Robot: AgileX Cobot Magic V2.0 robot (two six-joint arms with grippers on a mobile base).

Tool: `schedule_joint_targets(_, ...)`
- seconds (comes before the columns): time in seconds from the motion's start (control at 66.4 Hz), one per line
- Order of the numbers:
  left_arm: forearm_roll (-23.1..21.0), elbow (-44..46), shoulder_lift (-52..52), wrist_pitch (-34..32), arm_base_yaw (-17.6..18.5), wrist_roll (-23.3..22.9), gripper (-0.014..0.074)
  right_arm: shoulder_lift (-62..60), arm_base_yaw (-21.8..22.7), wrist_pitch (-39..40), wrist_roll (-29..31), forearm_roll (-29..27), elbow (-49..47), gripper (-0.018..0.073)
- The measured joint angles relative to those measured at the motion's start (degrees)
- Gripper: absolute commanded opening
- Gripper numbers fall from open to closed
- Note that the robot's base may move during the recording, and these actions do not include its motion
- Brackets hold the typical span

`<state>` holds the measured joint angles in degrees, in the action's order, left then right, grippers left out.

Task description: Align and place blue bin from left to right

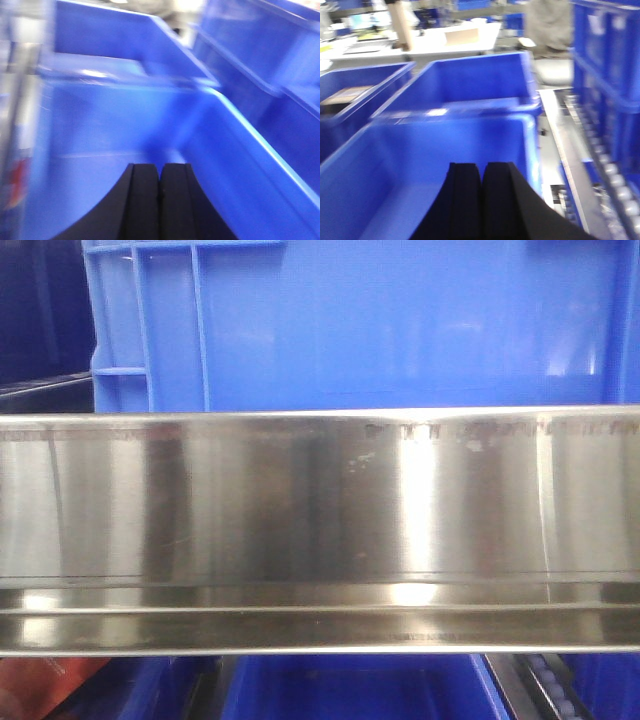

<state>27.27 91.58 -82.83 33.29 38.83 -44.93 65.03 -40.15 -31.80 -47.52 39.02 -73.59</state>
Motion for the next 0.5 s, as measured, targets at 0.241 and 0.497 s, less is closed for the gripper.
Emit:
schedule_joint_targets(0.241,-1.41,-17.97,10.34,-14.72,0.43,0.00,-0.0111,-11.33,0.00,9.27,2.08,0.11,14.22,-0.0078)
schedule_joint_targets(0.497,-1.46,-35.06,21.85,-28.78,0.43,0.12,-0.0111,-22.31,0.00,12.00,6.21,0.25,22.78,-0.0078)
